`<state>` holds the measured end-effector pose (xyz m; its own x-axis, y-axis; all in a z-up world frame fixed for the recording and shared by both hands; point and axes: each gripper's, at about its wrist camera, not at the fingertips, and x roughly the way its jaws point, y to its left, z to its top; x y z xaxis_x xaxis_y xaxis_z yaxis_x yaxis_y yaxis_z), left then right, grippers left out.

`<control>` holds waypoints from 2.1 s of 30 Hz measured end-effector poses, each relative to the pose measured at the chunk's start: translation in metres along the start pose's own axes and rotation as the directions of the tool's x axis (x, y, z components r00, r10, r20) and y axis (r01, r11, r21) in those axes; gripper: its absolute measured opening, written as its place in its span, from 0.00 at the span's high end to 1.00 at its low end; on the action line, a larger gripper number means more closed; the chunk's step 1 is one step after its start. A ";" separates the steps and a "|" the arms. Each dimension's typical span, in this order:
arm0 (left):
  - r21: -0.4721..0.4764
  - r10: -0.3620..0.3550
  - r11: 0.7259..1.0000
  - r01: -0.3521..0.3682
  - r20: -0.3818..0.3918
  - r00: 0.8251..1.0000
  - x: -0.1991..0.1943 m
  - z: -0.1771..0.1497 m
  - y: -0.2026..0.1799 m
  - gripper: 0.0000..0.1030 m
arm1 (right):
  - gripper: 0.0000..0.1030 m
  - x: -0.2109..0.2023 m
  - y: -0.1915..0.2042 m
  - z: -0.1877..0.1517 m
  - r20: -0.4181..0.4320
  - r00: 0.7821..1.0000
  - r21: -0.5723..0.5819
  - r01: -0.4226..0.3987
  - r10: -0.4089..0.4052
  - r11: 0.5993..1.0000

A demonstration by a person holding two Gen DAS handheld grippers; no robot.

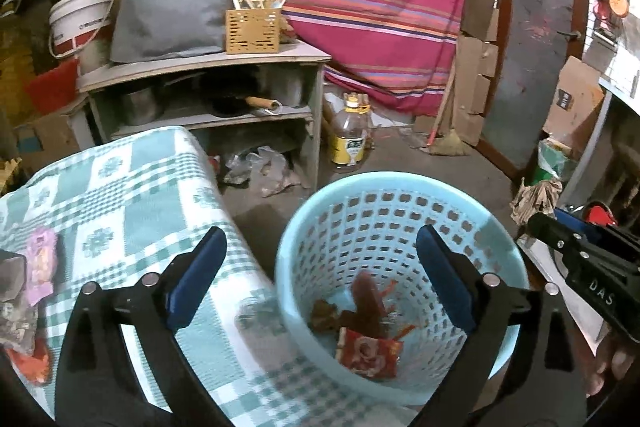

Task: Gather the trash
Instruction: 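Open the left tool to drop the pad while the right tool releases the paper bag, then move both tools back over the table toward the blue plastic bag, then grasp the blue plastic bag with the left tool while the right tool grasps the printed paper packet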

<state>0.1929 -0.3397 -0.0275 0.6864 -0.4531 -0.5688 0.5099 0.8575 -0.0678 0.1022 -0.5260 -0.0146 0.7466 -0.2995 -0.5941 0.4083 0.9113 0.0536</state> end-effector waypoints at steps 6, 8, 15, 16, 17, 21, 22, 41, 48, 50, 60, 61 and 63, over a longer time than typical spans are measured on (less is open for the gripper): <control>-0.019 0.035 0.999 -0.035 0.014 0.999 -0.013 0.003 0.019 0.06 | 0.72 0.010 0.014 0.002 -0.012 1.000 -0.013 -0.025 0.025 1.000; -0.023 0.049 0.999 -0.048 0.016 0.999 -0.016 0.004 0.026 0.06 | 0.57 0.013 0.018 0.002 -0.016 1.000 -0.025 -0.012 0.011 1.000; -0.074 0.083 0.994 -0.082 0.009 0.997 -0.026 0.006 0.056 0.05 | 0.26 0.016 0.025 0.004 -0.013 1.000 0.003 0.008 -0.008 1.000; -0.082 0.089 0.993 -0.088 0.008 0.996 -0.028 0.006 0.062 0.05 | 0.24 0.015 0.026 0.004 -0.009 1.000 0.006 0.012 -0.012 1.000; -0.085 0.094 0.992 -0.093 0.008 0.996 -0.029 0.006 0.065 0.06 | 0.24 0.015 0.027 0.004 -0.009 1.000 0.006 0.015 -0.015 1.000; -0.078 0.121 0.990 -0.120 0.017 0.992 -0.039 0.006 0.077 0.05 | 0.24 0.012 0.034 0.004 -0.011 1.000 0.014 0.007 -0.007 1.000; -0.077 0.132 0.988 -0.130 0.021 0.991 -0.042 0.006 0.081 0.05 | 0.21 0.011 0.037 0.005 -0.010 1.000 0.017 0.002 -0.002 1.000; -0.123 0.377 0.917 -0.379 -0.039 0.925 -0.107 -0.025 0.243 0.05 | 0.18 0.007 0.168 0.000 -0.015 0.988 -0.120 -0.155 0.154 0.981; -0.188 0.438 0.872 -0.452 -0.110 0.892 -0.135 -0.057 0.313 0.05 | 0.18 0.013 0.213 -0.009 -0.040 0.985 -0.192 -0.173 0.168 0.966; -0.212 0.440 0.861 -0.461 -0.141 0.887 -0.137 -0.068 0.328 0.05 | 0.18 0.015 0.225 -0.012 -0.047 0.983 -0.206 -0.181 0.175 0.962; -0.267 0.405 0.837 -0.477 -0.284 0.869 -0.133 -0.119 0.373 0.05 | 0.18 0.018 0.282 -0.028 -0.083 0.973 -0.279 -0.228 0.213 0.933; -0.267 0.400 0.838 -0.477 -0.296 0.868 -0.131 -0.123 0.374 0.05 | 0.18 0.018 0.287 -0.029 -0.086 0.973 -0.285 -0.231 0.215 0.930; -0.269 0.386 0.839 -0.473 -0.319 0.866 -0.128 -0.131 0.376 0.05 | 0.18 0.019 0.293 -0.031 -0.089 0.972 -0.292 -0.235 0.219 0.927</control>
<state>0.2291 0.0728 -0.0872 0.6255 0.0161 -0.7801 -0.0363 0.9993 -0.0085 0.2199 -0.2558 -0.0346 0.7679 -0.0668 -0.6371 0.0494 0.9978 -0.0451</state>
